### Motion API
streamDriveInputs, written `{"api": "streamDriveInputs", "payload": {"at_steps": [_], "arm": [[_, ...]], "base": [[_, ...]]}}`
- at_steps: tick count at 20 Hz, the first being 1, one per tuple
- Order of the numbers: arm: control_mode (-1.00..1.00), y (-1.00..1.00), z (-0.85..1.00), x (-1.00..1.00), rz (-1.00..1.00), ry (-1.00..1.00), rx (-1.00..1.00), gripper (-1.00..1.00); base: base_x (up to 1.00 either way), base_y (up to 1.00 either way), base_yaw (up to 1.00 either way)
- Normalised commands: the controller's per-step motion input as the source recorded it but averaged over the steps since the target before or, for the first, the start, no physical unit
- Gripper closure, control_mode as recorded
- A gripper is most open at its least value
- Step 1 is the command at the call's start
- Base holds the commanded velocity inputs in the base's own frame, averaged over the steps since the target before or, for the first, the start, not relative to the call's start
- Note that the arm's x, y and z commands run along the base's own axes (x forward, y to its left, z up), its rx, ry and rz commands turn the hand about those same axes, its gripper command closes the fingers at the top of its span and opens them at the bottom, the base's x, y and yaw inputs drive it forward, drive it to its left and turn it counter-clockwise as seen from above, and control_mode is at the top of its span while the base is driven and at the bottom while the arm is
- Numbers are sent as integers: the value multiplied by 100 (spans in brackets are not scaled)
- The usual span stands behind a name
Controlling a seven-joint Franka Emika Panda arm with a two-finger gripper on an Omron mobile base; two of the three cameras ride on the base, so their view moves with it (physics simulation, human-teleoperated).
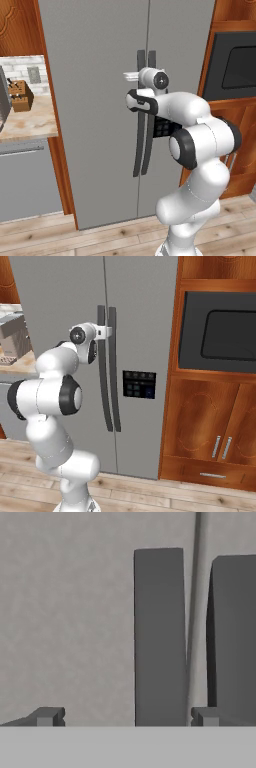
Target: Retrieve the chicken drumstick from the fridge and place it on the saucepan with marinade on the stove.
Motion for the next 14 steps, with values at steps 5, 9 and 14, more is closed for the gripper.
{"api": "streamDriveInputs", "payload": {"at_steps": [5, 9, 14], "arm": [[-100, 0, 0, 15, 0, 0, 0, -100], [-100, 0, 0, 19, 0, 0, 0, -100], [-100, 0, 0, 9, 0, 0, 0, -100]], "base": [[0, 0, 0], [0, 0, 0], [0, 0, 0]]}}
